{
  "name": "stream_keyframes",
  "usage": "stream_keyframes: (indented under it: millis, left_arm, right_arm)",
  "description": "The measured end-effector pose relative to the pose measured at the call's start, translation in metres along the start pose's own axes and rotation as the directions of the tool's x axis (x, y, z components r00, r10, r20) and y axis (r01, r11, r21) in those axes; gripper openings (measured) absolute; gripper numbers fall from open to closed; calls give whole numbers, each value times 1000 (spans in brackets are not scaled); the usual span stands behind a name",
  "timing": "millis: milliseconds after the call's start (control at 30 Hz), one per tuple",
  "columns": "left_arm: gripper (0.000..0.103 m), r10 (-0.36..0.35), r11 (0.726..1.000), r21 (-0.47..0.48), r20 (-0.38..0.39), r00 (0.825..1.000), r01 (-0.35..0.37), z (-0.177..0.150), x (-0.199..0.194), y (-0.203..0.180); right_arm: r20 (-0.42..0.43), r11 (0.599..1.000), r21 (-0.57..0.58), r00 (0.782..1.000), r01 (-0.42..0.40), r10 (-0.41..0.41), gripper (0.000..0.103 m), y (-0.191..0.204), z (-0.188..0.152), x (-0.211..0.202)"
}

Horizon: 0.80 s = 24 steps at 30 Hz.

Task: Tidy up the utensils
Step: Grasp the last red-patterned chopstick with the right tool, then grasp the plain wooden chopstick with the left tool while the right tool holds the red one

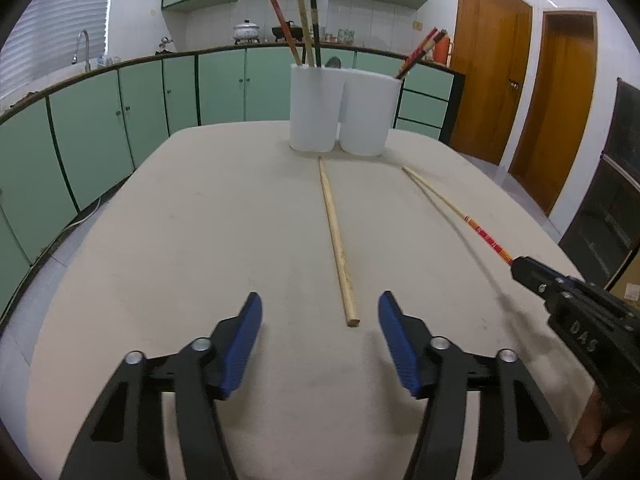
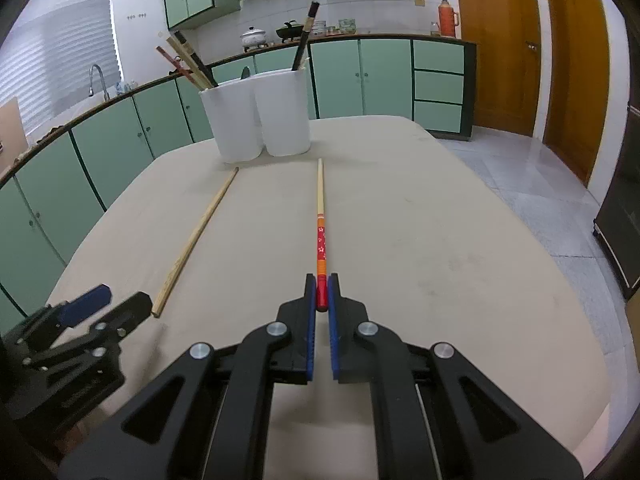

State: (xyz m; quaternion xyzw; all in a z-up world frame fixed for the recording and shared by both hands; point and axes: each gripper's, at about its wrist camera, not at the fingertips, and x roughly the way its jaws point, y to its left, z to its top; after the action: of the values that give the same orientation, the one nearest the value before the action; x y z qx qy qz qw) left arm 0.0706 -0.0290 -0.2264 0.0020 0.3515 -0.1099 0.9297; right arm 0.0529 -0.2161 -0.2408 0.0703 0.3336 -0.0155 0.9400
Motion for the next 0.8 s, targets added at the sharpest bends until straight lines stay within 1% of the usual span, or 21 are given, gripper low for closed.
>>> stream_keyframes:
  millis: [133, 200, 333, 433, 567, 600, 633, 667, 800]
  left_arm:
    - [47, 18, 1000, 4, -11, 1000, -18, 1, 6, -4]
    - [42, 27, 1000, 0, -21, 999, -27, 1, 9, -6]
    - [40, 48, 999, 9, -39, 998, -48, 1, 13, -11]
    - [36, 62, 998, 25, -51, 997, -61, 1, 15, -15]
    - [25, 73, 997, 34, -56, 996, -71, 2, 18, -20]
    - [19, 75, 997, 32, -55, 996, -74, 2, 19, -19]
    - [15, 76, 997, 31, -54, 996, -74, 2, 19, -19]
    - [7, 75, 997, 29, -54, 996, -73, 2, 18, -19]
    - [6, 57, 998, 17, -50, 997, -56, 3, 15, -17]
  right_arm:
    - [8, 1000, 4, 1000, -6, 6, 5, -3, 2, -1]
    - [14, 1000, 7, 1000, -10, 10, 5, -4, 3, -3]
    - [19, 1000, 11, 1000, -16, 16, 5, -6, 4, -3]
    - [21, 1000, 14, 1000, -18, 17, 5, -8, 3, -4]
    - [19, 1000, 14, 1000, -21, 21, 5, -8, 4, -4]
    - [19, 1000, 12, 1000, -21, 21, 5, -7, 4, -5]
    - [20, 1000, 9, 1000, -22, 21, 5, -7, 4, -5]
    - [20, 1000, 7, 1000, -22, 22, 5, -7, 4, -6]
    - [23, 1000, -6, 1000, -18, 18, 5, -6, 4, -9]
